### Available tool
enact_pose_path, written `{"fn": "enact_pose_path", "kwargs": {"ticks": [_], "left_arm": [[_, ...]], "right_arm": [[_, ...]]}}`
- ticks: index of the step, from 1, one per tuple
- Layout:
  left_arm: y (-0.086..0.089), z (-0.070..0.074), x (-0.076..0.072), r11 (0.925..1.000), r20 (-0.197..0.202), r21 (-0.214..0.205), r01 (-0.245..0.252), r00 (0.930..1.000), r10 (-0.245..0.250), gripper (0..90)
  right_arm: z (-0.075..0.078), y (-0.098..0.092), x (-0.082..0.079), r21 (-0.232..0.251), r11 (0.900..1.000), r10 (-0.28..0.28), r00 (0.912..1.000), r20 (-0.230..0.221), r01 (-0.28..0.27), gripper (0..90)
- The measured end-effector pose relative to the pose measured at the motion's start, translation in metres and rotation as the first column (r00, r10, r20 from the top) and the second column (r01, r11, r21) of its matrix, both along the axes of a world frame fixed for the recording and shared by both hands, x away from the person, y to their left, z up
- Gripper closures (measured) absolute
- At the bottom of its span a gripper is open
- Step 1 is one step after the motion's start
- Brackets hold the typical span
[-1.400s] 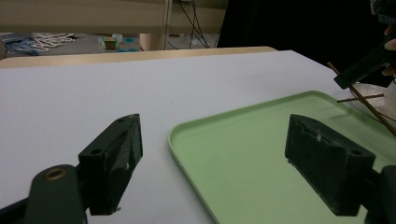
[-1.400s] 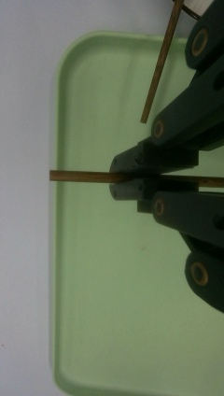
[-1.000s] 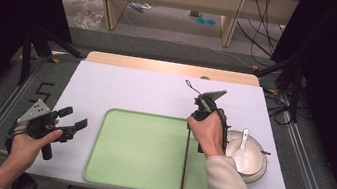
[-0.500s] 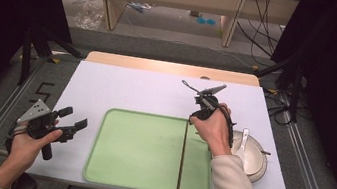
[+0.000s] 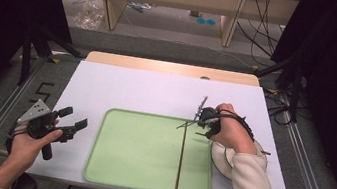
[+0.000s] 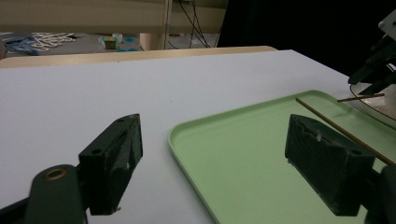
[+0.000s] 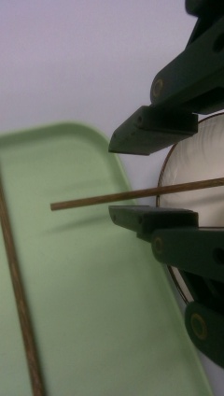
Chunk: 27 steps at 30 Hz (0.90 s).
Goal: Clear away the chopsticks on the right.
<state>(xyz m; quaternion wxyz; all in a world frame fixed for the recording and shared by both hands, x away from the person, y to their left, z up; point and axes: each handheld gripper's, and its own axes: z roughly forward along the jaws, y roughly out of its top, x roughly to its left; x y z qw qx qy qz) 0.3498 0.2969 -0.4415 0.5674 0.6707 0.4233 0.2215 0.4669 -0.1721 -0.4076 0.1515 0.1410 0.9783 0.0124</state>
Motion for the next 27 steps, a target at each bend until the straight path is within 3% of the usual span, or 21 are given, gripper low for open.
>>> {"fn": "enact_pose_path", "kwargs": {"ticks": [2,6,17,27], "left_arm": [[0.0,0.0,0.0,1.0,0.001,0.001,0.0,1.0,0.0,19.1],[0.0,0.0,0.0,1.0,0.001,0.001,0.003,1.0,-0.003,19.1],[0.0,0.0,0.0,1.0,0.002,0.003,0.001,1.0,-0.001,19.2],[0.0,0.0,0.0,1.0,0.003,0.005,0.002,1.0,-0.002,19.2]], "right_arm": [[-0.006,0.002,0.001,-0.029,0.9991,0.031,0.9995,-0.011,-0.031,64.5],[-0.014,0.003,0.002,-0.063,0.9972,0.039,0.9987,-0.031,-0.041,65.3],[-0.019,0.006,0.001,-0.069,0.9971,0.029,0.9991,-0.032,-0.031,72.6],[-0.023,0.009,0.002,-0.068,0.9962,0.051,0.9981,-0.035,-0.053,75.1]]}}
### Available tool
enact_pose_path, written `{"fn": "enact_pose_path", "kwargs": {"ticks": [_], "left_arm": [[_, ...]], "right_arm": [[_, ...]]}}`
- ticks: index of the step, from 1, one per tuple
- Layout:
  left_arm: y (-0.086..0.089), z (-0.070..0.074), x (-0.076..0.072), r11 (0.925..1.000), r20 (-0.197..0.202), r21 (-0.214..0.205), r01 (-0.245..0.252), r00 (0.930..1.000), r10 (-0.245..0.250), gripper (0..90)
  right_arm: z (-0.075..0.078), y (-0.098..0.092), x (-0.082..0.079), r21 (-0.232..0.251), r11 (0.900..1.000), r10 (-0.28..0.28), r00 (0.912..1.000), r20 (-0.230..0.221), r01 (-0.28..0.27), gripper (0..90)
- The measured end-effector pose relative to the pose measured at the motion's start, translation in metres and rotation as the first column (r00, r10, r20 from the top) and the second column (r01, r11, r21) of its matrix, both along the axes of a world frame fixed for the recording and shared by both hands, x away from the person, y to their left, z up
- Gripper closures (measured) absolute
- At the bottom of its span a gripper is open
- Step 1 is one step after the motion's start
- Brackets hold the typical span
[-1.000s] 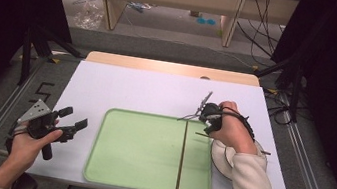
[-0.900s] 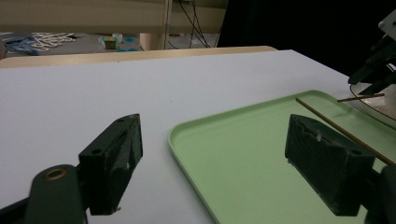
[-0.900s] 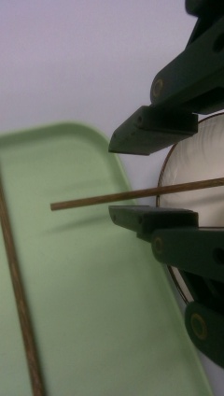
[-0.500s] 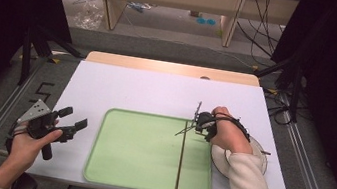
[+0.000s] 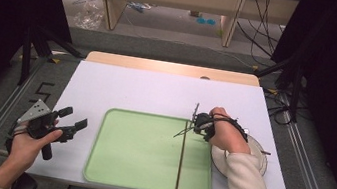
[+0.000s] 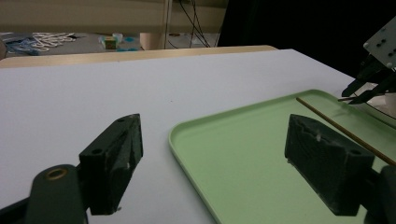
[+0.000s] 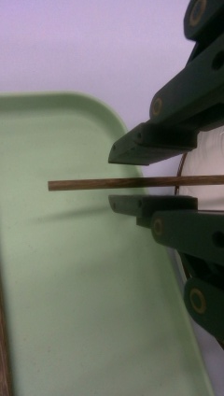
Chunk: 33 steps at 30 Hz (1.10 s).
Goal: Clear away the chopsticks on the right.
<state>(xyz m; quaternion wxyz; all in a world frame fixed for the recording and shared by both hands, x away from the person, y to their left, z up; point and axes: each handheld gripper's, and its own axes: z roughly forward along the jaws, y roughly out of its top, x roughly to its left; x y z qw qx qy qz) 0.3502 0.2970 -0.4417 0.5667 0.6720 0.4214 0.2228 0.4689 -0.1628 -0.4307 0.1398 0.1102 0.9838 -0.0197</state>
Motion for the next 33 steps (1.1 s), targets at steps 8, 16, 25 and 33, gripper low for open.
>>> {"fn": "enact_pose_path", "kwargs": {"ticks": [8,16,25,33], "left_arm": [[0.0,0.0,0.0,1.0,0.0,0.0,0.0,1.0,0.0,19.2],[0.0,0.0,0.0,1.0,-0.001,0.001,-0.001,1.0,0.001,19.3],[0.0,0.0,0.0,1.0,0.0,0.0,-0.001,1.0,0.001,19.3],[0.0,0.0,0.0,1.0,0.0,0.0,-0.002,1.0,0.002,19.3]], "right_arm": [[-0.002,0.001,0.0,-0.009,1.0,0.002,1.0,0.004,-0.002,79.5],[-0.002,0.004,-0.002,0.002,1.0,0.002,0.9998,0.02,-0.002,86.9],[0.007,0.003,-0.002,0.04,0.9986,0.03,0.9957,0.088,-0.034,87.7],[0.024,-0.001,-0.001,0.122,0.9926,-0.019,0.9861,0.165,-0.002,87.8]]}}
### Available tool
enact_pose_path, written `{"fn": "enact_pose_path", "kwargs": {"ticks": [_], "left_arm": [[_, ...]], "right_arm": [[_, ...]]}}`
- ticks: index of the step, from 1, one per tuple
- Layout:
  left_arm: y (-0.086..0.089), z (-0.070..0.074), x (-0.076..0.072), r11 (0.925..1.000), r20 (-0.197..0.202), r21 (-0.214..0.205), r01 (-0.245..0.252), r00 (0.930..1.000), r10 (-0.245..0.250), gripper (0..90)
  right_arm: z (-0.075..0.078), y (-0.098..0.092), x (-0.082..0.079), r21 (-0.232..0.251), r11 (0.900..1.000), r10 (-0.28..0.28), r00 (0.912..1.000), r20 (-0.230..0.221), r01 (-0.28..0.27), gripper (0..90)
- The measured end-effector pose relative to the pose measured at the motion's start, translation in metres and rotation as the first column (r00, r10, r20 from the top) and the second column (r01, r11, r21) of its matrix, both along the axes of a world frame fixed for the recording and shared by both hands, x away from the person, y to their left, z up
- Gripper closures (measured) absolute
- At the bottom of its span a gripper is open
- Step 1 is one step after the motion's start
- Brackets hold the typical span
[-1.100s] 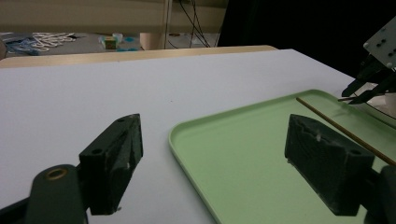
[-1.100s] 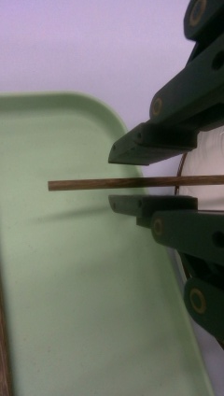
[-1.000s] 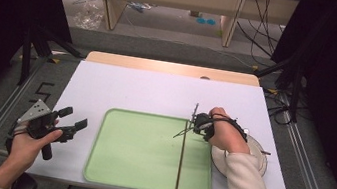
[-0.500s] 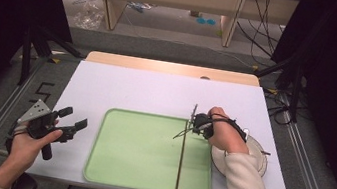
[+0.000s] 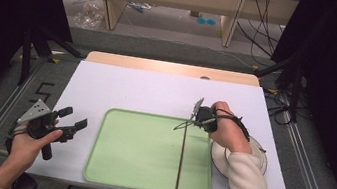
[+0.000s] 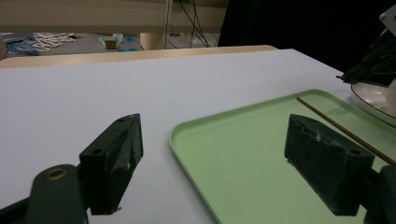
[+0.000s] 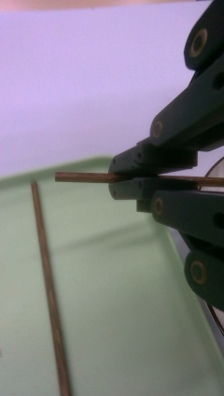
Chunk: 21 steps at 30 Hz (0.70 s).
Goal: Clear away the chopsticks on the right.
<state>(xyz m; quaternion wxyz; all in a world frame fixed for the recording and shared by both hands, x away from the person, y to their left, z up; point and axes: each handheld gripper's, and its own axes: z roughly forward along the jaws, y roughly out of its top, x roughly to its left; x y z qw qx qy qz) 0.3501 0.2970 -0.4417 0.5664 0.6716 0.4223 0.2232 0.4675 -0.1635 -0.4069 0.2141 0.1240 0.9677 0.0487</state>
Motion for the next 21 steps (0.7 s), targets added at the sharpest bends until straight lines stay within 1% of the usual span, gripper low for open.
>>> {"fn": "enact_pose_path", "kwargs": {"ticks": [2,3,5,8,10,11,13,14,15,17,19,21], "left_arm": [[0.0,0.0,0.0,1.0,-0.001,-0.002,0.001,1.0,-0.001,19.3],[0.0,0.0,0.0,1.0,-0.001,-0.001,-0.001,1.0,0.001,19.3],[0.0,0.0,0.0,1.0,-0.001,0.0,0.0,1.0,0.0,19.3],[0.0,0.0,0.0,1.0,-0.002,-0.003,0.001,1.0,-0.001,19.4],[0.0,0.0,0.0,1.0,-0.001,-0.003,0.001,1.0,-0.001,19.3],[0.0,0.0,0.0,1.0,-0.001,-0.002,0.001,1.0,-0.001,19.4],[0.0,0.0,0.0,1.0,-0.002,-0.004,0.0,1.0,0.0,19.4],[0.0,0.0,0.0,1.0,-0.003,-0.003,-0.002,1.0,0.002,19.4],[0.0,0.0,0.0,1.0,-0.003,-0.003,-0.002,1.0,0.002,19.3],[0.0,0.0,0.0,1.0,-0.004,-0.003,-0.002,1.0,0.002,19.3],[0.0,0.0,0.0,1.0,-0.003,-0.004,-0.002,1.0,0.002,19.3],[0.0,0.0,0.0,1.0,-0.004,-0.006,-0.004,1.0,0.004,19.4]], "right_arm": [[0.005,-0.001,0.0,0.031,0.9995,-0.008,0.9995,0.031,0.007,87.9],[0.007,-0.001,-0.001,0.047,0.9987,-0.022,0.9991,0.037,0.02,87.9],[0.011,-0.001,-0.001,0.065,0.9976,-0.027,0.9984,0.051,0.023,87.9],[0.018,-0.001,-0.002,0.116,0.9928,-0.042,0.9961,0.078,0.033,87.9],[0.022,-0.001,-0.002,0.144,0.9889,-0.051,0.9931,0.106,0.036,87.9],[0.025,-0.001,-0.002,0.176,0.9835,-0.062,0.9922,0.108,0.042,87.9],[0.029,-0.001,-0.003,0.217,0.9749,-0.08,0.9887,0.127,0.051,87.9],[0.031,-0.001,-0.004,0.241,0.9684,-0.101,0.9853,0.138,0.065,87.9],[0.033,-0.001,-0.004,0.266,0.9612,-0.115,0.9836,0.139,0.075,88.0],[0.037,-0.003,-0.005,0.301,0.9502,-0.13,0.9798,0.152,0.079,88.0],[0.041,-0.004,-0.005,0.338,0.9371,-0.146,0.9772,0.154,0.086,87.9],[0.043,-0.005,-0.006,0.374,0.9221,-0.171,0.9722,0.16,0.101,88.0]]}}
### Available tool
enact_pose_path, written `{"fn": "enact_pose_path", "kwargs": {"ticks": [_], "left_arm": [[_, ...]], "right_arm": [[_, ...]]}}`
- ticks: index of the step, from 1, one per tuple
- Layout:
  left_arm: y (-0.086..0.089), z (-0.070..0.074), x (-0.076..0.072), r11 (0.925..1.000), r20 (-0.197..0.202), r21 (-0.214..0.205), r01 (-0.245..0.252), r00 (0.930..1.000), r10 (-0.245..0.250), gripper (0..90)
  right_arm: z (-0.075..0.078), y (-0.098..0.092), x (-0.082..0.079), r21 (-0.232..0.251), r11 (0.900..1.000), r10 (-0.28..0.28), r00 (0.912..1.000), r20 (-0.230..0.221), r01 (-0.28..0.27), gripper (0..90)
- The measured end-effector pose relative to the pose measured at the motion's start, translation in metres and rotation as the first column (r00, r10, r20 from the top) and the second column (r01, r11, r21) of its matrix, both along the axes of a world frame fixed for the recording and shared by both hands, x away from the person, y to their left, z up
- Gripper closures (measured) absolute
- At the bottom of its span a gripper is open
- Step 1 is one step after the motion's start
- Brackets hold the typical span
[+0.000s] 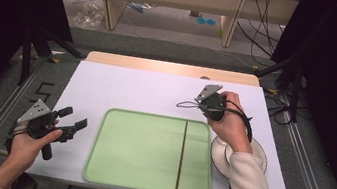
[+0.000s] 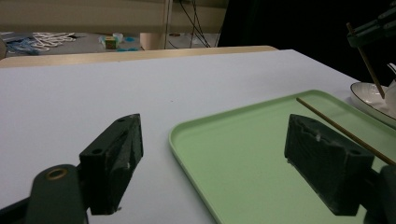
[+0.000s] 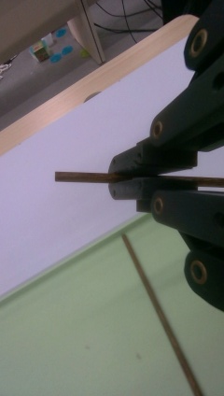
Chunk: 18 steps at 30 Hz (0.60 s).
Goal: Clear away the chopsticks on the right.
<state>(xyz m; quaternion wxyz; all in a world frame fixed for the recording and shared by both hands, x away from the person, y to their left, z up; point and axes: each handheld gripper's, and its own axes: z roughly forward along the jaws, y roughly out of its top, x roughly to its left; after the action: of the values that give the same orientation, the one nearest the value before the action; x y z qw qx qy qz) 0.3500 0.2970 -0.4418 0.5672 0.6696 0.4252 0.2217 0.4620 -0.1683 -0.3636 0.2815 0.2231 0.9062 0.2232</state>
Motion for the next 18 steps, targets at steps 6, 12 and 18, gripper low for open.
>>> {"fn": "enact_pose_path", "kwargs": {"ticks": [6,12,18], "left_arm": [[0.0,0.0,0.0,1.0,0.0,-0.002,0.0,1.0,0.0,19.3],[0.0,0.0,0.0,1.0,0.0,-0.001,0.0,1.0,0.0,19.4],[0.0,0.0,0.0,1.0,-0.001,-0.001,0.001,1.0,-0.001,19.4]], "right_arm": [[0.011,-0.004,-0.002,0.123,0.9914,-0.046,0.9989,0.004,0.045,88.0],[0.018,-0.01,-0.002,0.228,0.9701,-0.094,0.9948,0.039,0.083,88.0],[0.022,-0.019,-0.002,0.362,0.9192,-0.17,0.9854,0.011,0.155,88.0]]}}
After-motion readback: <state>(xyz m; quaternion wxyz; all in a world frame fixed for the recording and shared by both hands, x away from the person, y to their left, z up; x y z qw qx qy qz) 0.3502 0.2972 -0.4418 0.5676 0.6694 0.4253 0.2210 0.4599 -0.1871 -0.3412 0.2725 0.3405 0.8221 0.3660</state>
